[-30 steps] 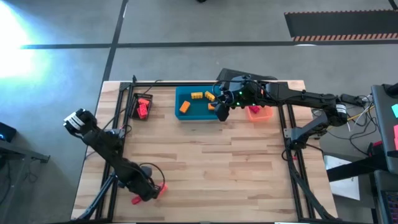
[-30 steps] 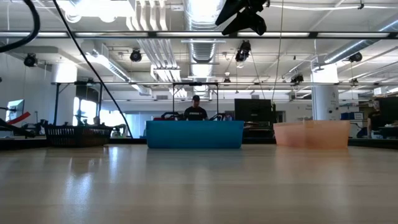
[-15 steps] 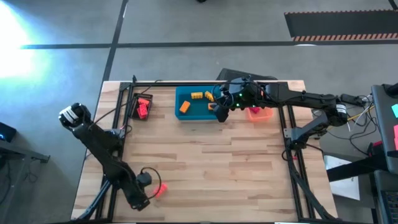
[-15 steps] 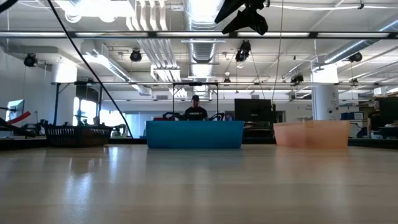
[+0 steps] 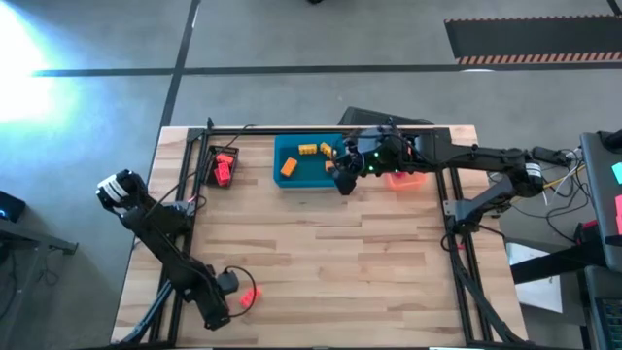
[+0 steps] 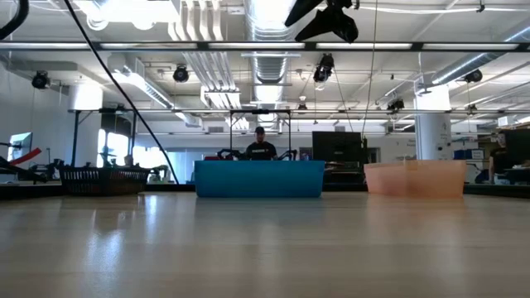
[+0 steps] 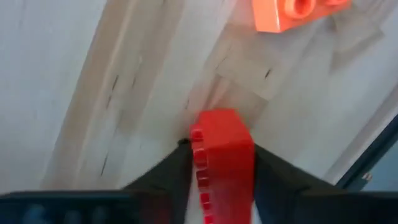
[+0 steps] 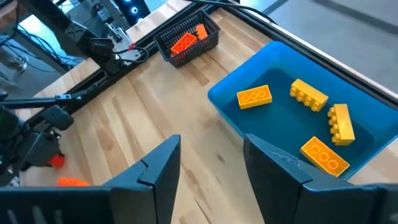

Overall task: Sort & place blocks by color
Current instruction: Put the red game piece into the orange bin

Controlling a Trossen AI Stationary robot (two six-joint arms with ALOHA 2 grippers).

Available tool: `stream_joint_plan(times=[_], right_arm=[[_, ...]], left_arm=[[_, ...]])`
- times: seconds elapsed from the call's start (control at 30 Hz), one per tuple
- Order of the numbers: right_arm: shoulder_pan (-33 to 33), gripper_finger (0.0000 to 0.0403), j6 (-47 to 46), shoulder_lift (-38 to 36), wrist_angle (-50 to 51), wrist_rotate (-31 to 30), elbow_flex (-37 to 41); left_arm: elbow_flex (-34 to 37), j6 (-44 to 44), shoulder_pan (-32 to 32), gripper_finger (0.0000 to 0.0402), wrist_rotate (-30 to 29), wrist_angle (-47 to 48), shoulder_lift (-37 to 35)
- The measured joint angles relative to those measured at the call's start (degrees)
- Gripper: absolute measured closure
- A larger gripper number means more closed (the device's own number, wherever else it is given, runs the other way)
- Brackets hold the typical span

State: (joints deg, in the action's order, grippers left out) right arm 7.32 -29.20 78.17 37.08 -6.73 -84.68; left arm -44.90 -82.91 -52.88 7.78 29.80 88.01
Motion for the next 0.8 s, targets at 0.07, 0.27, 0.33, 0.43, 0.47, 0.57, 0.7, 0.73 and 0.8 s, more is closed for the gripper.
stream_joint_plan(times=[0.07, 0.27, 0.33, 0.43, 0.47, 0.57, 0.7, 0.73, 0.8], right_arm=[[-1.1, 0.0239, 0.8, -0.1, 0.0, -0.9, 0.0], [-3.8, 0.0239, 4.0, -1.0, 0.2, -1.6, 0.1], [-4.0, 0.0239, 6.0, -1.6, 0.1, -2.2, 0.1], [-3.9, 0.0239, 9.8, -2.7, 0.1, -2.5, 0.2], [-3.9, 0.0239, 11.4, -3.1, -0.1, -2.5, 0.2], [-3.9, 0.0239, 17.1, -4.3, -2.5, -2.3, 0.4], [-3.9, 0.0239, 21.9, -5.1, -7.3, 1.0, 0.5], [-3.9, 0.0239, 22.4, -5.1, -8.3, 1.9, 0.5], [-3.9, 0.0239, 22.2, -5.0, -10.3, 2.9, 0.6]], left_arm=[[0.0, 1.0, 0.2, 0.0323, -0.2, 0.0, -0.4], [0.0, 1.4, 2.6, 0.0324, -3.3, 2.6, -6.9], [-0.1, 2.5, 4.6, 0.0324, -5.8, 3.9, -10.6], [-0.1, 6.5, 9.4, 0.0324, -12.5, 3.6, -17.7], [-0.2, 8.3, 11.8, 0.0324, -15.1, 3.6, -20.4], [-0.2, 17.1, 20.0, 0.0324, -20.5, 2.5, -27.7], [-0.1, 31.7, 33.8, 0.0324, -23.4, -5.3, -35.1], [-0.1, 35.4, 37.2, 0.0324, -23.4, -8.5, -36.1], [-0.1, 41.8, 43.4, 0.0324, -22.7, -15.8, -36.9]])
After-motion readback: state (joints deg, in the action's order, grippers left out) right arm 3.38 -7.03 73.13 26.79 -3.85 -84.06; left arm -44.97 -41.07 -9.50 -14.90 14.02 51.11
